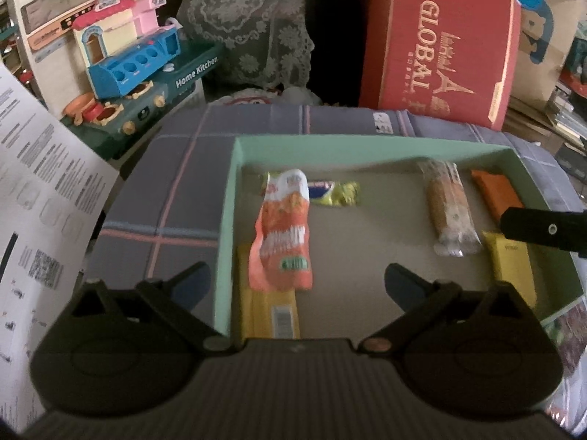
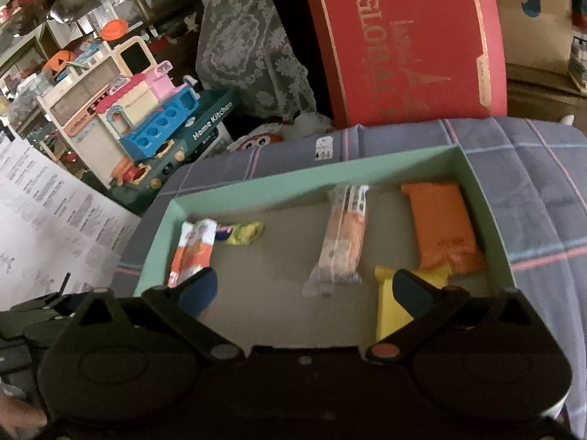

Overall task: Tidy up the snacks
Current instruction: 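Carry the bread roll and chip bag into the tray and release them, then grasp the orange fries snack bag with the left tool while the right tool grasps the red wrapped candy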

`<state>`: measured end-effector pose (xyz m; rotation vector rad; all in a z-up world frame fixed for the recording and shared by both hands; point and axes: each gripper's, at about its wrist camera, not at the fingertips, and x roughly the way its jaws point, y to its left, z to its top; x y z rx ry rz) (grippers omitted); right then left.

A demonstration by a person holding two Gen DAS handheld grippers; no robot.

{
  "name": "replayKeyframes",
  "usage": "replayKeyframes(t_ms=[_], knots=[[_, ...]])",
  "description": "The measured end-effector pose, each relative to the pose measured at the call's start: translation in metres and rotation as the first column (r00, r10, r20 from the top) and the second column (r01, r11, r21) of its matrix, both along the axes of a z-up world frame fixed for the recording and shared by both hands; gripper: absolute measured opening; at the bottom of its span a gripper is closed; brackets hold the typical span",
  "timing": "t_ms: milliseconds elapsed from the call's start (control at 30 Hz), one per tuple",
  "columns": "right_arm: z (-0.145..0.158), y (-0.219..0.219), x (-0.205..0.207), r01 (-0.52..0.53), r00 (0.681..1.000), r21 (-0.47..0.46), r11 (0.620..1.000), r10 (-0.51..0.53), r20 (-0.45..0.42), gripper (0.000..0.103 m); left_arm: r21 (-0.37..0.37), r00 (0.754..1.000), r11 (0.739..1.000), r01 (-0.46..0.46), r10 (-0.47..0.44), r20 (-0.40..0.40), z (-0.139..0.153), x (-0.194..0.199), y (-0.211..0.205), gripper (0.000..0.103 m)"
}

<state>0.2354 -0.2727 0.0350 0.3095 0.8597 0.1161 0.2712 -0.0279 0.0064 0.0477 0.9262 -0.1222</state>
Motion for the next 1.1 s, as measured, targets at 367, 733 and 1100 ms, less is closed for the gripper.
replayKeyframes(t_ms=[367, 733, 1100], knots=[[0.01, -0.01, -0.075, 0.012, 1.0, 0.044, 0.999, -0.012, -0.004, 0.103, -0.021, 0.999, 1.0, 0.0, -0.001, -0.032, 0.006, -0.075, 0.013, 0.103], [-0.012, -0.013, -0.147, 0.021, 0.997, 0.072, 0.997, -0.016, -0.075, 0.103, -0.023, 0.992, 0.996, 0.08, -0.082, -0.095, -0.006, -0.153, 0.007, 0.103], [-0.043, -0.018, -0.198, 0.05, 0.987, 0.109, 0.993, -0.032, -0.155, 0.103, -0.064, 0.969, 0.982, 0.178, -0.186, -0.165, -0.023, -0.216, 0.007, 0.103]])
